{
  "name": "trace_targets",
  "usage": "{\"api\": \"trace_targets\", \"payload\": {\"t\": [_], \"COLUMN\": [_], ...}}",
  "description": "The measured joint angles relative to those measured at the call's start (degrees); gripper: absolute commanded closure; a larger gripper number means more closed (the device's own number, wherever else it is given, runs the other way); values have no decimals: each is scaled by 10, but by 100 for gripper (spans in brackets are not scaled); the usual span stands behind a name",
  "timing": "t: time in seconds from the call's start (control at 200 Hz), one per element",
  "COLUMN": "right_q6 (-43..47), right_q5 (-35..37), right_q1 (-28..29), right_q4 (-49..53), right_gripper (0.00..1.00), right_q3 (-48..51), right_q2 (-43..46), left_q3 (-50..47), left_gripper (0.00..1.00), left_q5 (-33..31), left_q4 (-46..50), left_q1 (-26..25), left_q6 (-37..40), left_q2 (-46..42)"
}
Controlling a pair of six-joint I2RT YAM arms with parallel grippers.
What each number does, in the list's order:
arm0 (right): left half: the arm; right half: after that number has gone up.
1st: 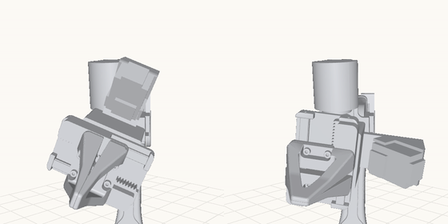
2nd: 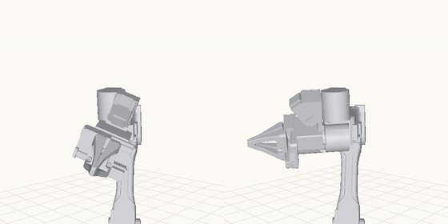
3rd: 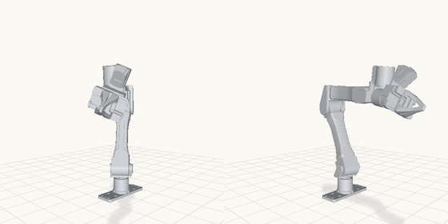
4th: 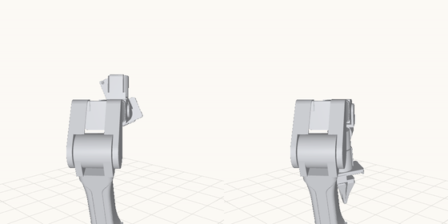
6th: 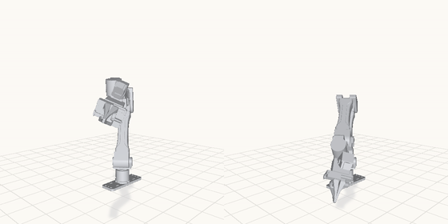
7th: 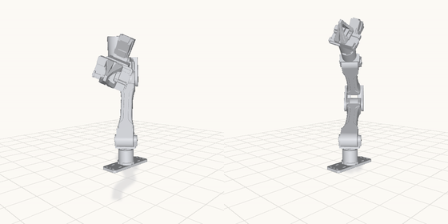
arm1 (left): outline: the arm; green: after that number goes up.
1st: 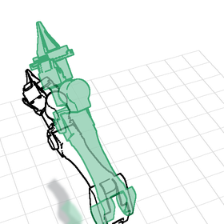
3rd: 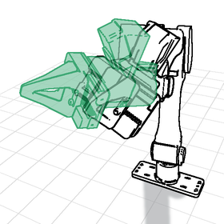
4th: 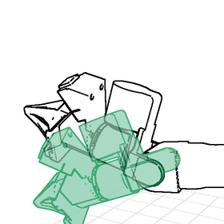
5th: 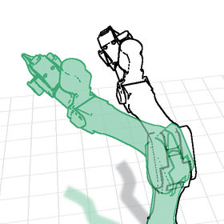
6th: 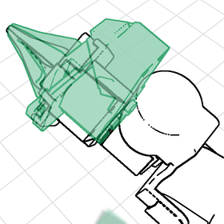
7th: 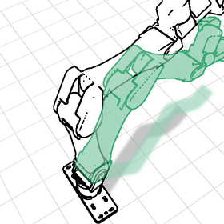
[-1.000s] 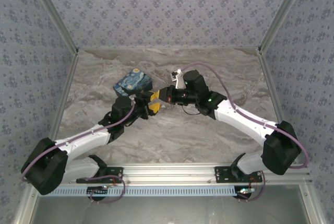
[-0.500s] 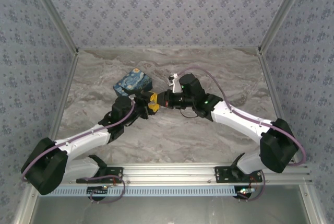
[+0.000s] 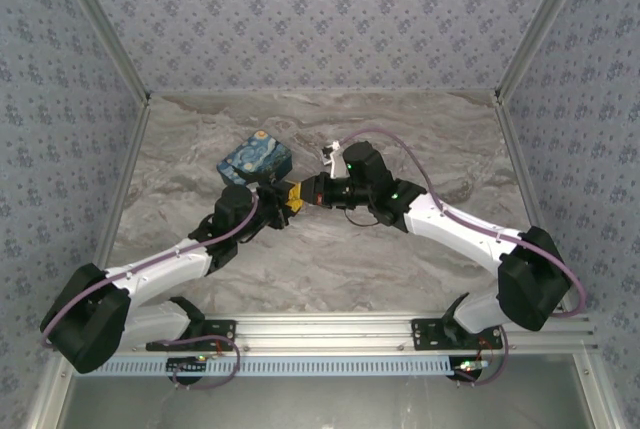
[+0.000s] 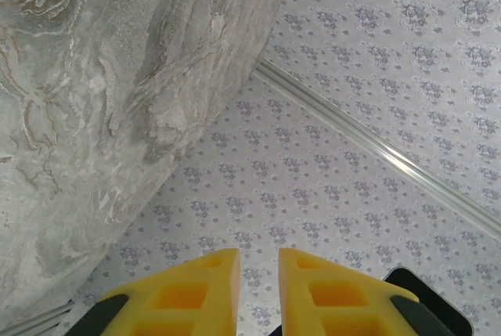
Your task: Unlock the padlock with the key
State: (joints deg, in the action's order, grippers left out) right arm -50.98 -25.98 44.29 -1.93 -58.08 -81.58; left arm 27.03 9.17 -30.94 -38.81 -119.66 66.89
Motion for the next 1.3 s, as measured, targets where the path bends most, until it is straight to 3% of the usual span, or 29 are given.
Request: {"api": "trace_targets", "payload": {"t": [0.24,0.46,0.55,0.814,1.034,1.299], "right_q6": [0,0,-2,-13,-36,-48], "right_q5": [0,-2,-7,-28,-70,-94], "right_q1": [0,-3,-10,-45,-49,-41], "right_q4": [3,-3,-17,-97,-245,-362], "right_gripper": [100,100,87,65,45,42], "right_q3": [3,23,37,103,141,143], "right_q2": [2,17,25,57,59,61], "left_q3": [0,0,0,47,89,103], "left_gripper": [100,100,100,100,100,100], "left_q5": [-7,-17,-29,-111,-118,-86], "left_q4": [6,28,48,114,115,72], "left_q1": [0,-2,-5,-5,-5,-5], "left_q6": [-2,-2,22,217,392,526], "left_q2": [-3,-19,-40,-112,-120,-105]}}
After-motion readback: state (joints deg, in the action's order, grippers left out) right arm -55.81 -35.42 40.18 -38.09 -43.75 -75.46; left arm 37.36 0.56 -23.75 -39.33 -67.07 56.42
